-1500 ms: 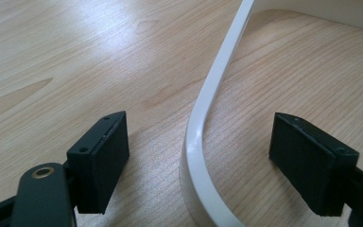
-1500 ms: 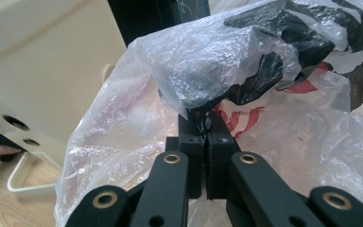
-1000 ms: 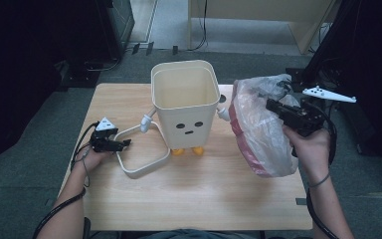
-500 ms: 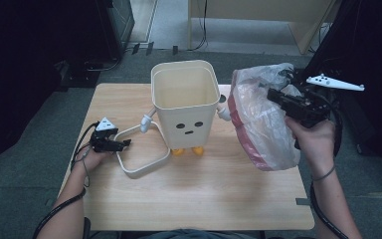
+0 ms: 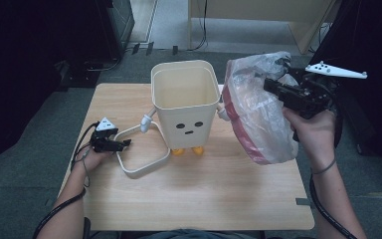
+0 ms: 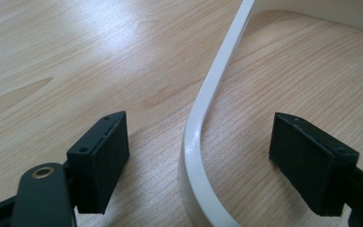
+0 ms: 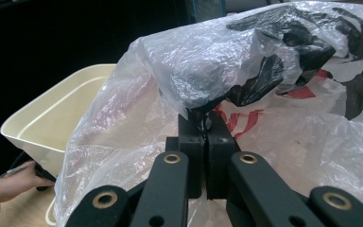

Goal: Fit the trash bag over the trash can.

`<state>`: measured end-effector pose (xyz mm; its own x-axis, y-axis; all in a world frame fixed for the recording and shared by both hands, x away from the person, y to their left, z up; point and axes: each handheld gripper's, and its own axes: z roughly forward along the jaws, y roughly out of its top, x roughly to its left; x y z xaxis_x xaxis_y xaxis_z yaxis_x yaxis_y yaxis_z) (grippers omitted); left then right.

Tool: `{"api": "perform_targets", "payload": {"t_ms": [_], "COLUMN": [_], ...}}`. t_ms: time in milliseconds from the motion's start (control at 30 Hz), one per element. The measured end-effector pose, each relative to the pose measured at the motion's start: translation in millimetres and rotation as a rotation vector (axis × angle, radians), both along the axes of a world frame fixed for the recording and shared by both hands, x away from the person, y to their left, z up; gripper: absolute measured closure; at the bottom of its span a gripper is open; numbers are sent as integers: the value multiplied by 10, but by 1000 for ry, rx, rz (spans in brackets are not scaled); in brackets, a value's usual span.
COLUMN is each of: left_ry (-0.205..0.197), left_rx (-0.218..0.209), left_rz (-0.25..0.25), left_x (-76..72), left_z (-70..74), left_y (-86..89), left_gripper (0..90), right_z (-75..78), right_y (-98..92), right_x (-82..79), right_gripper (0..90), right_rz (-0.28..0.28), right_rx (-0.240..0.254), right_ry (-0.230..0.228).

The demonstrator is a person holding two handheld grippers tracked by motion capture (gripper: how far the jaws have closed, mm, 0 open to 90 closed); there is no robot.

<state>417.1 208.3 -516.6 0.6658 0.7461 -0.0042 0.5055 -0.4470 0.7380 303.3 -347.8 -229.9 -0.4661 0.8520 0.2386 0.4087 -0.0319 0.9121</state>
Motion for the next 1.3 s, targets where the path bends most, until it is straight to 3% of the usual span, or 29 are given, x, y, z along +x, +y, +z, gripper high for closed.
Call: {"api": "perform_targets", "payload": {"t_ms": [1000,1300], "left_ry": [-1,-1], "left_rx": [-3,-2], "left_rz": [1,1], "left_x": [-1,-1], "left_z": [-1,-1], "left_y": [-5,-4], "left_gripper": [209,208], "right_z": [464,581], "right_y": [551,810], "right_x": [154,214], "right_gripper": [889,889], "right_rz": [129,182], "right_rx": [-4,-17], "right_ry": [-46,-57]}}
